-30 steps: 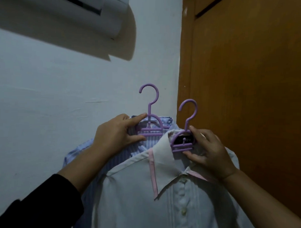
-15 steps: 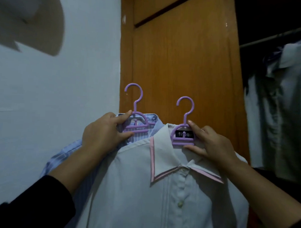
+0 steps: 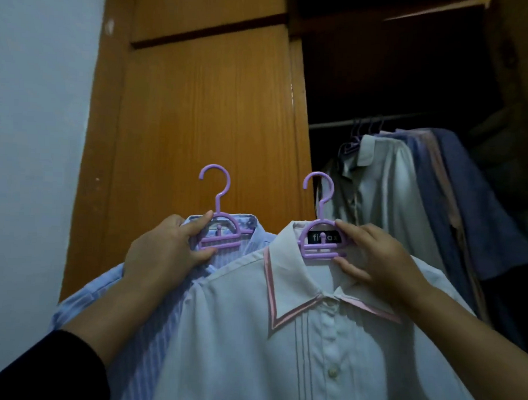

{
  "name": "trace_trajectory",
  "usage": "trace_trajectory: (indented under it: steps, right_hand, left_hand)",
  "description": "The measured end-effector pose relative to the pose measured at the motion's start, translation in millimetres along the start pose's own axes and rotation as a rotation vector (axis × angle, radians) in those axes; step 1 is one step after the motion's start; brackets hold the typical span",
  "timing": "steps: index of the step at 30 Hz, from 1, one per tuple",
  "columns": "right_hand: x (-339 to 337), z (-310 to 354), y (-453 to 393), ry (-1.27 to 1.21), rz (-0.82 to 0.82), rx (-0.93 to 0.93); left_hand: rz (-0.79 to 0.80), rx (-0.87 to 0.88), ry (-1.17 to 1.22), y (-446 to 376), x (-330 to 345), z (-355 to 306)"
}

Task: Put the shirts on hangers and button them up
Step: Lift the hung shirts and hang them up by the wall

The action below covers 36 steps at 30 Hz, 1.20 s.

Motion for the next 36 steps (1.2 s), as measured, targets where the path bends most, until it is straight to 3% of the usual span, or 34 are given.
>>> trace_trajectory:
  steps: [10,14,21,30,36]
  right_hand:
    - [-30.4,-139.7,-24.2,0.324,0.008,0.262]
    - [-27.5,-170.4,-36.2,0.187,-0.068,0.258]
    - [23.1,-192.5,-27.5,-0.016,-0.062,0.220]
    - [66.4,-211.5,-43.4,0.021,-0.153,0.238]
    - [72.7,-199.3,-53.4,-0.135,-0.154,0.202]
  left_hand:
    - [-0.056,0.016,0.055,-65.5,56.0,-72.8]
    - [-0.071,0.021,0.187,-84.8,75.1,-104.4]
    - [-0.154,-0.009,0.397,-103.2,88.9,-134.8]
    - [-0.114,0.031,0.218,-106.3,93.4,-156.4]
    - [-0.219,-0.022,0.187,-110.0,89.7,-140.3]
Point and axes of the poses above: each hand's wrist, its own y-axis away from the middle knuckle, its own x-axis out of the palm, z = x × y, the point moved 8 cm from there along -y, towards the middle knuckle, and after that the axes turned 5 degrees about -z, right-handed, at the moved point
